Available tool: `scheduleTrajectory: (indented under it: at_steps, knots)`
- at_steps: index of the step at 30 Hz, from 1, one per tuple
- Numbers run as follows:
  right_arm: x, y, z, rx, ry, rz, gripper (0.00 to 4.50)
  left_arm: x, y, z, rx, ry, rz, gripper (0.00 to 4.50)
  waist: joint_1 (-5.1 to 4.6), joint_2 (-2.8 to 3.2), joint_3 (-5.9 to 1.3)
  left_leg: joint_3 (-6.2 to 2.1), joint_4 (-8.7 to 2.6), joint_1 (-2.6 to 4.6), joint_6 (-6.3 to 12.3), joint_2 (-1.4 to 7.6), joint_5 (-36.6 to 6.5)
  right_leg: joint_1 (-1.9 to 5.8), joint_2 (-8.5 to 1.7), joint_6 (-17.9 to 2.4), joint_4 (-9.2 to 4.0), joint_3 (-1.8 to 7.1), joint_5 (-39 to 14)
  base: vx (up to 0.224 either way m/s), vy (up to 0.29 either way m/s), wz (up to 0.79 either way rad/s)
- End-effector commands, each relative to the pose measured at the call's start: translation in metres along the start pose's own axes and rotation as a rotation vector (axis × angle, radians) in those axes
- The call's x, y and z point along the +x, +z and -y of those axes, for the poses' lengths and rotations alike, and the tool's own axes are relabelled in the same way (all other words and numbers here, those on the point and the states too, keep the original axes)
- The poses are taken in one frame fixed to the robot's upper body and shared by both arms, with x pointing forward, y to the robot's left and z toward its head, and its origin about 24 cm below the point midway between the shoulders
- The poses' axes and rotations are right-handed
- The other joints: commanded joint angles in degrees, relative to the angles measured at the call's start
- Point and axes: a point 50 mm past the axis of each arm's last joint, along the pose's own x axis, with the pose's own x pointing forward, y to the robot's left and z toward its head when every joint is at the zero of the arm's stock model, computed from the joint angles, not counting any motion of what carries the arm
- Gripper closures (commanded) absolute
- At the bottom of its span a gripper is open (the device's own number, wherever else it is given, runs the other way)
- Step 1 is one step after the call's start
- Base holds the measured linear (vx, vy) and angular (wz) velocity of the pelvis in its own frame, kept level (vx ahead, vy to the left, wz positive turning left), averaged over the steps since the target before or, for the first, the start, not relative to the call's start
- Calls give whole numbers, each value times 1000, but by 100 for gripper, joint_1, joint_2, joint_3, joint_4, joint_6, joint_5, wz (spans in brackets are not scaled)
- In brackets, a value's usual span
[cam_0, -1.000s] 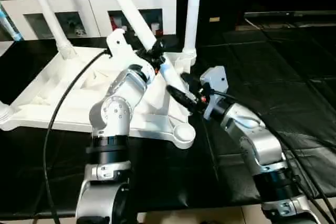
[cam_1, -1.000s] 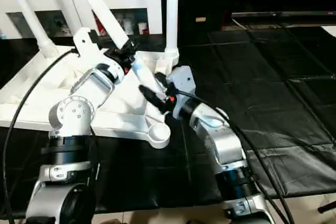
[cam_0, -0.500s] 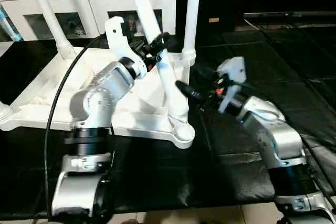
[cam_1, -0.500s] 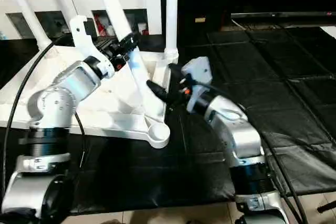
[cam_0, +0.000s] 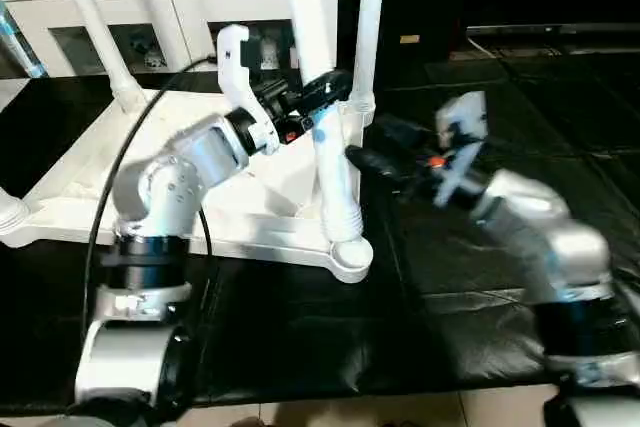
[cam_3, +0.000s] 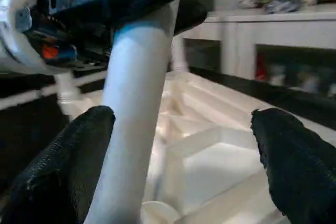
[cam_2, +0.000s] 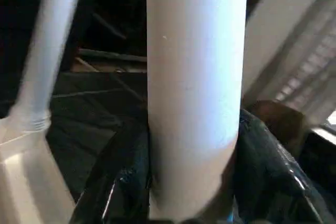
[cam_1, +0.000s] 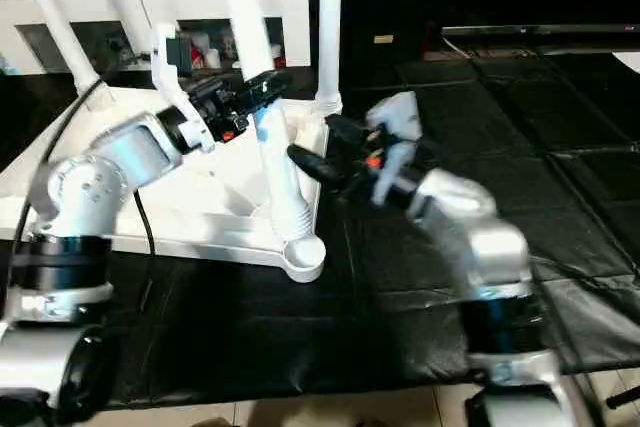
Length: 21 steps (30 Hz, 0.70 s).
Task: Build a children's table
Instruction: Pick table leg
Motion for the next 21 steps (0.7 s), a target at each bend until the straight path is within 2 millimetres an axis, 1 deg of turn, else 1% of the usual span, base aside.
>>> scheduleTrajectory:
  at_steps: [1, 4, 7, 8, 9, 10, 13, 14, 17, 18, 20, 21]
  knots:
    - [0, 7, -5, 27, 68, -9, 0, 2, 8, 10, 32, -66, 0, 269, 35, -127, -466, 38, -318, 35, 463, 27, -370, 422, -211, -1192, -315, 230, -1063, 0, 0, 0]
    - [-1, 5, -7, 64, 119, -53, 0, 2, 9, 14, 32, -105, -5, 269, 57, -145, -467, 40, -317, 28, 438, 20, -380, 432, -213, -1140, -326, 227, -1173, 0, 0, 0]
    - [-3, 3, -11, 117, 182, -89, 0, 2, 9, 18, 22, -148, -8, 269, 80, -138, -466, 42, -315, 37, 419, 17, -413, 427, -216, -1089, -346, 226, -1290, 0, 0, 0]
    - [-5, 1, -13, 145, 215, -103, 0, 2, 9, 20, 13, -173, -6, 269, 86, -138, -467, 42, -314, 39, 413, 22, -418, 424, -216, -1083, -345, 226, -1306, 0, 0, 0]
    - [-6, 0, -15, 173, 256, -116, 0, 1, 10, 24, 2, -215, -7, 269, 115, -135, -476, 41, -310, 39, 413, 28, -394, 425, -216, -1106, -333, 228, -1256, 0, 0, 0]
    - [-7, 0, -15, 173, 257, -117, 0, 1, 10, 24, 1, -217, -7, 269, 125, -135, -473, 40, -313, 39, 415, 30, -390, 417, -215, -1108, -338, 228, -1261, 0, 0, 0]
    - [-8, 1, -18, 194, 349, -87, 0, -1, 11, 34, -24, -338, -17, 269, 152, -143, -473, 45, -311, 34, 404, 32, -425, 409, -221, -1118, -333, 224, -1296, 0, 0, 0]
    - [-8, 1, -18, 199, 367, -88, 0, -1, 11, 36, -22, -367, -30, 269, 157, -134, -480, 39, -310, 38, 394, 36, -411, 410, -223, -1123, -322, 223, -1280, 0, 0, 0]
    - [-9, 1, -19, 208, 409, -98, 0, -2, 11, 40, -28, -413, -46, 269, 149, -133, -471, 36, -314, 36, 380, 41, -402, 406, -216, -1110, -327, 224, -1273, 0, 0, 0]
    - [-10, 1, -22, 229, 465, -116, 0, -2, 12, 45, -34, -462, -58, 269, 155, -122, -466, 39, -311, 44, 372, 31, -494, 413, -212, -1104, -341, 217, -1381, 0, 0, 0]
    - [-12, 1, -26, 252, 532, -144, 0, -3, 12, 50, -39, -528, -77, 269, 158, -123, -463, 39, -313, 46, 365, 31, -526, 417, -210, -1100, -347, 217, -1433, 0, 0, 0]
    - [-13, 1, -27, 258, 555, -156, 0, -3, 12, 52, -40, -553, -87, 269, 161, -127, -460, 38, -309, 35, 365, 33, -507, 413, -209, -1096, -341, 221, -1422, 0, 0, 0]
